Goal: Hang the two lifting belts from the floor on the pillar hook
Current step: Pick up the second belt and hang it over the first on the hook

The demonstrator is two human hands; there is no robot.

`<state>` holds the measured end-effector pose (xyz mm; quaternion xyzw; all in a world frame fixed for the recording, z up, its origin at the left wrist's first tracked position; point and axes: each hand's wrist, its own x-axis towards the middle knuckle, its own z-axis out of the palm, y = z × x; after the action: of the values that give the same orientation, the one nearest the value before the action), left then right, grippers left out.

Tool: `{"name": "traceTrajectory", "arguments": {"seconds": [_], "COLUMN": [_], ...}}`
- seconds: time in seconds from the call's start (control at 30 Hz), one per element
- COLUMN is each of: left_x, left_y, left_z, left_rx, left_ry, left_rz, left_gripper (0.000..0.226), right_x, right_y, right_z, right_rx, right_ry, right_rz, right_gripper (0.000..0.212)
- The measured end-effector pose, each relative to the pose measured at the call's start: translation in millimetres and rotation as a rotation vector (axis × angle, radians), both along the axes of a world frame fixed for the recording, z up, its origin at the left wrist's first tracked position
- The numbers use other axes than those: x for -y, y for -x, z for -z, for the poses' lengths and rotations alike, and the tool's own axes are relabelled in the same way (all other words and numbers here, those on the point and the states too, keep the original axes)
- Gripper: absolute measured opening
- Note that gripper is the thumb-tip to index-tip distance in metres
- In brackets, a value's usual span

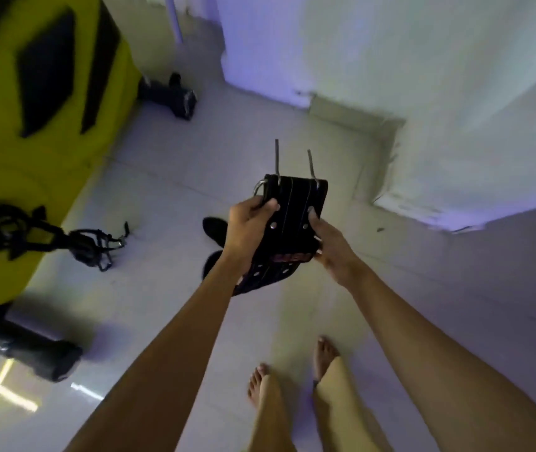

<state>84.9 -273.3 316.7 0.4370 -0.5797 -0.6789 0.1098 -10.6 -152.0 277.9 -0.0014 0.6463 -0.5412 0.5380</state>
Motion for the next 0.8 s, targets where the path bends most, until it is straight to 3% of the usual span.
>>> {"name": "traceTrajectory", "arguments": {"seconds": [0.2,0.33,0.43,0.53,0.7,0.8], "left_x": [-42,-97,-142,-194,-258,-290], "left_y": [10,15,0,-21,-12,-14], "left_z": [-297,-428,-471,-485,-549,-543], "left_rx": [-0.288,-0.483,-0.571,-0.499,-0.557,-0.551], "left_ry": [-0.081,-0.015,0.128,0.255,0.349,0.414], "left_rz": [0.063,0.176,0.225,0.387,0.376,0.403], "left_gripper": [0.018,0.024,0.021,0.021,0.018,0.011], "right_x": [-55,-108,-148,-196,-266,-301], "right_y": [5,-5,-5,-7,-21,-21], "right_z": [-322,-455,-521,-577,-634,-665], "right_rx": [-0.263,-0.402,-0.489,-0.533,-0.635,-0.675], "right_ry": [0.211,0.370,0.459,0.502,0.581,0.629], "right_rz": [0.130,0.306,0.422,0.515,0.563,0.635], "right_gripper": [0.016,0.023,0.020,0.018,0.013,0.013]}}
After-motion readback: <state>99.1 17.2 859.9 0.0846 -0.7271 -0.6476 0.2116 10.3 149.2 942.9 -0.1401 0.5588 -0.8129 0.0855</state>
